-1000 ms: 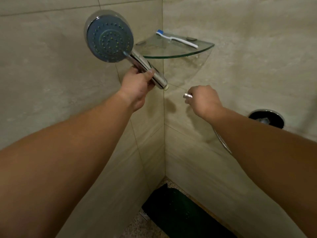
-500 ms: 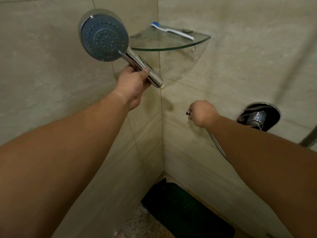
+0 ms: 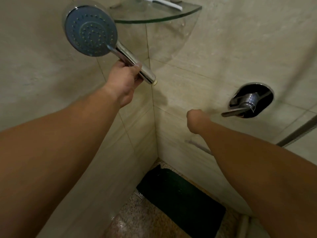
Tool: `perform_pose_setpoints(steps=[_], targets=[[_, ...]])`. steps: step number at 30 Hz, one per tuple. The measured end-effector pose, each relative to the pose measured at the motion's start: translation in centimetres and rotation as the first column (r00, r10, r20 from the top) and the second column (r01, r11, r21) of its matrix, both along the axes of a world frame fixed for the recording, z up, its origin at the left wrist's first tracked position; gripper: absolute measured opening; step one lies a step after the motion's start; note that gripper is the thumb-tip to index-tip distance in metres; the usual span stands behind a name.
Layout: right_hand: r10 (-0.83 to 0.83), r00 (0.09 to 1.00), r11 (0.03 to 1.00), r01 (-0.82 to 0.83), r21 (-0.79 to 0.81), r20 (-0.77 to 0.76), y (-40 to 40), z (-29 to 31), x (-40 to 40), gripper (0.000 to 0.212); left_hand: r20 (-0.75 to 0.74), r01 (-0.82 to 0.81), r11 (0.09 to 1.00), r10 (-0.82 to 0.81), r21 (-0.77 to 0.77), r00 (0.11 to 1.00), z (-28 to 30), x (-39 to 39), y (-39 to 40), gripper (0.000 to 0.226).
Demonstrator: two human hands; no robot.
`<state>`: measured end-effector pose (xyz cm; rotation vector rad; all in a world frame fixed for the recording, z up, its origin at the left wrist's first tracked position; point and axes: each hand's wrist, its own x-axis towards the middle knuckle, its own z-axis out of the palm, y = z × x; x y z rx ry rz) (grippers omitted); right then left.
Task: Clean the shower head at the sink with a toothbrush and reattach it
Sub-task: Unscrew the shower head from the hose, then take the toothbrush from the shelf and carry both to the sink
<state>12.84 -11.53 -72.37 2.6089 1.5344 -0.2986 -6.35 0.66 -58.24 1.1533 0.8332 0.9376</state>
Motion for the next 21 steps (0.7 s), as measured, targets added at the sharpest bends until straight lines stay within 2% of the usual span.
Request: perform_pose_setpoints(steps=[5,11,17,21], targets=[[0.040,0.999,0.997,-0.040,0.064,0.006,0.7,1.1,0.5,0.028,0.018,0.007,1.000,-0.007,-0.009,1.000,-0.3,0.1,-0.4,0.021],[0.003,0.997,0.994,0.006,0.108,-0.080,0.5,0.9,0.9,0.012,-0.002,0.022,1.000,-0.022,-0.018,1.000,-1.1,-0.3,-0.5,0.032],[-0.005,0.995,0.995,0.014,0.100,-0.098,0.4,2.8,0.4,0.019,-0.005,0.018,0.998,-0.018,-0.058,1.000,-1.2,-0.2,-1.6,0.024],[-0.022,0.994,0.993,0.034,0.109,-0.107,0.2,4.9,-0.1,0.023,-0.005,-0.002,0.998,0.002,-0.061,1.000,-1.2,-0.3,-1.9,0.029]])
